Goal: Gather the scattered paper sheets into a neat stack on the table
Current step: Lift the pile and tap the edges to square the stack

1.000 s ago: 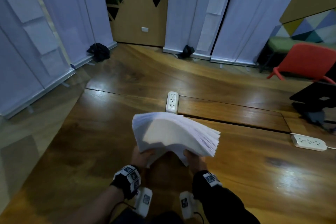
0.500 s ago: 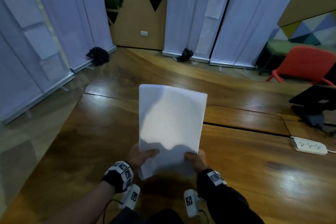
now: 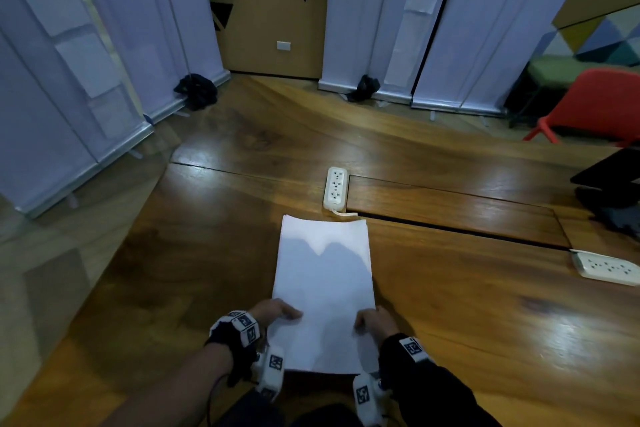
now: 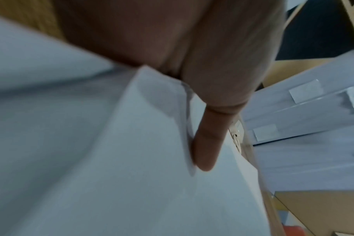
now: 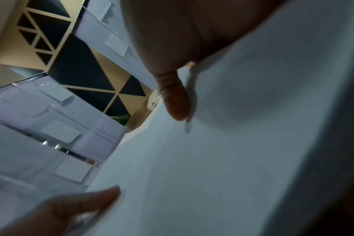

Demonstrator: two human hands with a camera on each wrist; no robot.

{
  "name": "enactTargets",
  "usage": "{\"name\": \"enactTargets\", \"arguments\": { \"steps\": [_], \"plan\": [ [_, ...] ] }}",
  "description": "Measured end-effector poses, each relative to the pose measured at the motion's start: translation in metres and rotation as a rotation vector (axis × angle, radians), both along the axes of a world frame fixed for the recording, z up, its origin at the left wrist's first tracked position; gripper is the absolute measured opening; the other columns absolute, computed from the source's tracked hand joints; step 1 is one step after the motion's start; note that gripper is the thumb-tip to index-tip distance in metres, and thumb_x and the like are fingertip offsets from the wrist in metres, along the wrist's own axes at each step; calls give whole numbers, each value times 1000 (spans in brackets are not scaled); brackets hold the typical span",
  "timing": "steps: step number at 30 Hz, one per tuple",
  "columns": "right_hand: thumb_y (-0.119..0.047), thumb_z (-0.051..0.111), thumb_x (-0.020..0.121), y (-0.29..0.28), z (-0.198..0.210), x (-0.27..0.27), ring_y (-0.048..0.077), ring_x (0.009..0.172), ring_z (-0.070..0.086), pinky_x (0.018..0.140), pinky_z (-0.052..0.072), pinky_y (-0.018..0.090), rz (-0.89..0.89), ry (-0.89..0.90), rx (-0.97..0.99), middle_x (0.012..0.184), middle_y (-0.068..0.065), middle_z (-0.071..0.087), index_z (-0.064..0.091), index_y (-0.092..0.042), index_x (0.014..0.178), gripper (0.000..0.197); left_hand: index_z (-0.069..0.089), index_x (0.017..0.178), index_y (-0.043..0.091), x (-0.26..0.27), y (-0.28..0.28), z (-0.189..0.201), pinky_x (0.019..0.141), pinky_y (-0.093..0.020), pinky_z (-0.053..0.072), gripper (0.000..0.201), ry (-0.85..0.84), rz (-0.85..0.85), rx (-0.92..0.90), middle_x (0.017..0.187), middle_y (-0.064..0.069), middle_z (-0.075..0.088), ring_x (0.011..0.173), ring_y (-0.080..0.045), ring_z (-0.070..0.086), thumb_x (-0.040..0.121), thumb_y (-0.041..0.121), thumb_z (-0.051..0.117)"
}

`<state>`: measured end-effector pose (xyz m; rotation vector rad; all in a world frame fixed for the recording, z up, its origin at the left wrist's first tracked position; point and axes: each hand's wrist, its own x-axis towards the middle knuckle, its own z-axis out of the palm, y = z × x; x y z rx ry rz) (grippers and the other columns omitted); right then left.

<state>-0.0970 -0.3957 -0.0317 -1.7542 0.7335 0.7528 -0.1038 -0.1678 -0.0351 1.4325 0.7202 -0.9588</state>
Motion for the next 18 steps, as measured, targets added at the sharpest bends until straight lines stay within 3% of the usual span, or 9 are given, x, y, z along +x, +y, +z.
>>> {"name": "enactTargets", "arguments": {
  "steps": [2,3,6,9,13,16,18],
  "plan": [
    [-13,60,71,1,-4,-2,27,76,57,68,47,35,15,-6,-91,88,11,59,51,-4,104,35,67,103,-7,2,-3,-5,89,-44,53,36,-65,70,82,112,-21,68,94,-37,65,71,7,76],
    [-19,59,75,4,-3,-3,26,81,59,72,51,37,14,-28,-131,93,8,58,45,-9,112,41,65,105,-3,3,-6,-5,91,-43,52,42,-123,125,148,113,-20,67,98,-36,65,66,8,78],
    [-27,54,87,10,-1,-6,25,88,59,78,52,38,8,-110,-202,107,8,59,34,-16,129,48,44,127,13,5,-13,2,91,-38,46,62,-335,171,392,122,-13,61,109,-34,60,72,13,74],
    [-21,47,93,17,-3,-5,32,108,61,89,51,39,16,-207,-236,131,13,58,28,-16,144,55,18,149,21,7,-15,5,101,-39,42,77,-460,79,440,135,-10,53,122,-34,54,85,15,62],
    [-11,38,98,20,7,-4,34,126,51,105,41,37,110,-258,-307,144,12,48,26,-14,149,53,15,151,23,11,-12,-1,115,-42,31,63,-455,-16,476,152,-10,36,138,-32,39,96,25,46],
    [-3,37,97,16,8,0,35,131,46,107,36,33,102,-250,-329,146,15,45,34,-8,146,50,13,152,19,17,-14,-2,115,-40,27,58,-460,-59,539,155,-11,30,141,-32,32,100,27,37],
    [0,37,94,15,7,4,35,127,49,103,40,33,79,-219,-333,141,15,51,45,-8,140,47,16,152,18,21,-14,-4,115,-39,27,55,-455,-75,572,154,-13,32,140,-33,34,100,27,35]
  ]
}}
